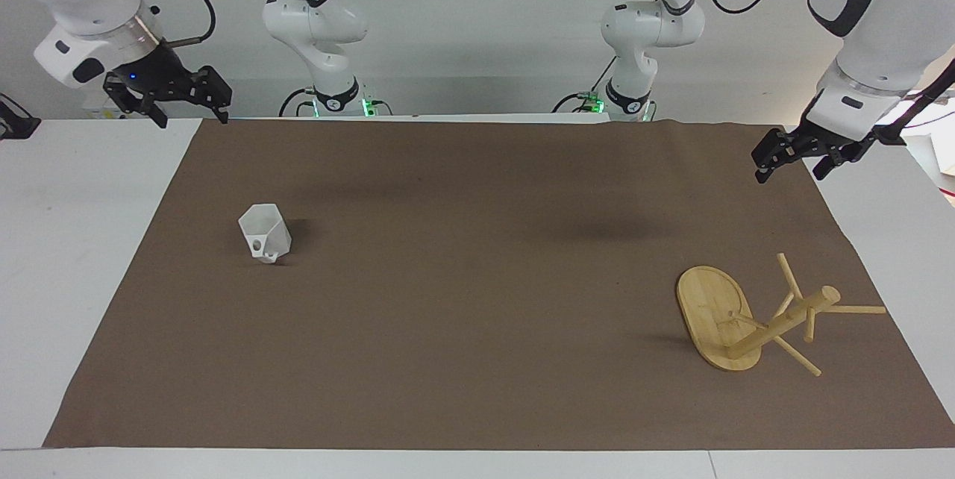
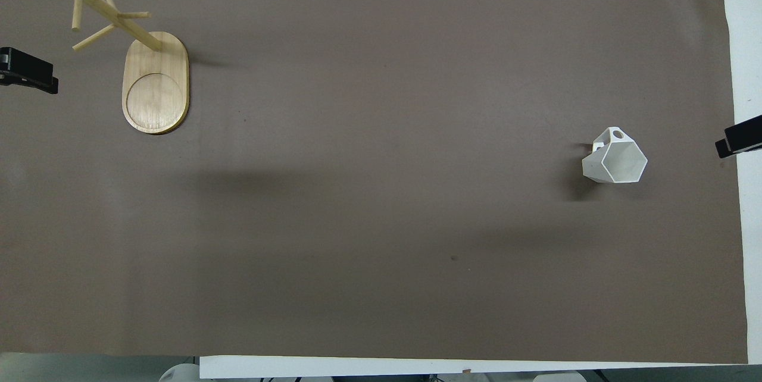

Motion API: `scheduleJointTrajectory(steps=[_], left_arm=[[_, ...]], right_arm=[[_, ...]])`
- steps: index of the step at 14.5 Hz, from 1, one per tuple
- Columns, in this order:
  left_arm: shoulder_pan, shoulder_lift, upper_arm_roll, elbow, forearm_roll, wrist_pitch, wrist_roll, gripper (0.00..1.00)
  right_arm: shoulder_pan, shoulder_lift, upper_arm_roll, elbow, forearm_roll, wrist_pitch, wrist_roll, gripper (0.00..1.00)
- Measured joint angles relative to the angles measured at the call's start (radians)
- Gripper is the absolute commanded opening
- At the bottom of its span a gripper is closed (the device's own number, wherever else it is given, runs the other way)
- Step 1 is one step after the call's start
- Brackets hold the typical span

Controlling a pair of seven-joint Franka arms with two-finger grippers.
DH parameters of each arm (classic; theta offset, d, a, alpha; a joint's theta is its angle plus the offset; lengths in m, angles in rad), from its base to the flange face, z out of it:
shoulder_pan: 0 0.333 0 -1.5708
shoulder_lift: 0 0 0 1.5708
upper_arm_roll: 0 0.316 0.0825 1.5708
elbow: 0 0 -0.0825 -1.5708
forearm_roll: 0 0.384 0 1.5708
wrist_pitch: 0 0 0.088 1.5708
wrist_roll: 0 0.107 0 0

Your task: Hang cup on rack

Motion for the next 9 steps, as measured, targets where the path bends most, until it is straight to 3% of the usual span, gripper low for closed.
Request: scheduleJointTrajectory(steps=[4, 6, 9], left_arm=[[0.0, 0.0, 0.0, 0.0, 0.0, 0.0, 0.0, 1.0], [0.0, 0.0, 0.0, 0.0, 0.0, 0.0, 0.0, 1.0], [0.0, 0.0, 0.0, 0.0, 0.0, 0.0, 0.0, 1.0]], right_arm=[[-0.015, 0.0, -0.003, -0.016, 0.0, 0.018, -0.115, 1.0], [-0.033, 0.001, -0.003, -0.027, 0.0, 0.059, -0.347, 1.0], [-0.137, 0.042, -0.004, -0.038, 0.065, 0.114, -0.723, 1.0]])
